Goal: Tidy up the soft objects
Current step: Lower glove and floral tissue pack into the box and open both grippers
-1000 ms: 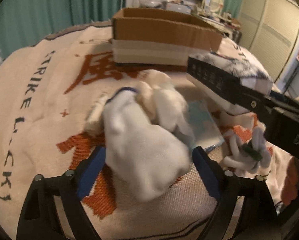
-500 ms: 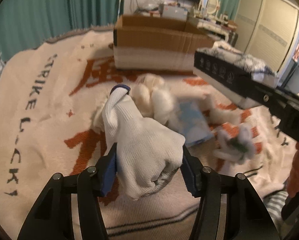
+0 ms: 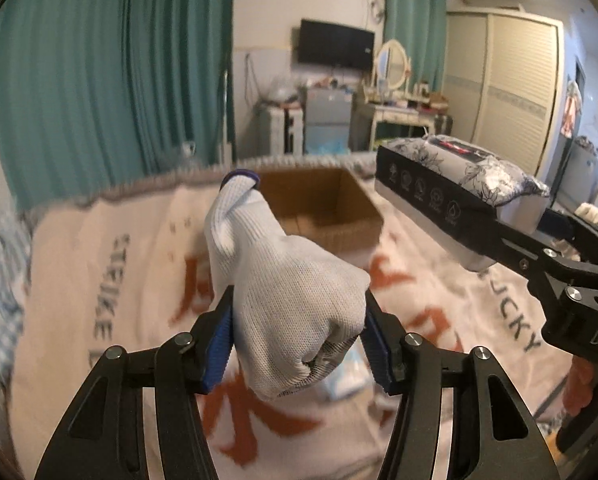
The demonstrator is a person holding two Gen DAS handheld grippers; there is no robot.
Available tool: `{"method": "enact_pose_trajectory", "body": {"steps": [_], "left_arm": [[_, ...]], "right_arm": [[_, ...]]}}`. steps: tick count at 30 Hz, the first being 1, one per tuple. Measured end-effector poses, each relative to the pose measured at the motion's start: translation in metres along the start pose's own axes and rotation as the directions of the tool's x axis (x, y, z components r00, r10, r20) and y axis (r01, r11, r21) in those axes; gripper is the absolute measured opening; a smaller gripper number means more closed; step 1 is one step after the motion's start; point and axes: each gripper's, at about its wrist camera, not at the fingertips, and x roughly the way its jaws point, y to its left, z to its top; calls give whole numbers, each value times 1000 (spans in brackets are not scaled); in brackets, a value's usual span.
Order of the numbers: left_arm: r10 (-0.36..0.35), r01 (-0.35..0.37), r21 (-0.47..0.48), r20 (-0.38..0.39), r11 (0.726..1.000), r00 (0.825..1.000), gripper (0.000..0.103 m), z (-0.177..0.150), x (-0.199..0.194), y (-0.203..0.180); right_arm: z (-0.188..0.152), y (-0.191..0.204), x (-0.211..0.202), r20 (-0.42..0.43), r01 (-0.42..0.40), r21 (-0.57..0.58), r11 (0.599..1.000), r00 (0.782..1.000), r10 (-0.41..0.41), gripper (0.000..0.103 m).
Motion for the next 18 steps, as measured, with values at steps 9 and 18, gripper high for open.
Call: {"method": "enact_pose_trajectory", "body": {"steps": [9, 18], "left_arm": [[-22, 21, 42, 35, 999, 999, 56, 76, 74, 13], [-5, 7, 53, -35, 999, 999, 56, 93, 202, 30]], "right_arm": [[84, -18, 70, 45, -45, 9, 999, 998, 45, 78], [87, -50, 214, -83, -51, 53, 997, 995, 55, 78]]}}
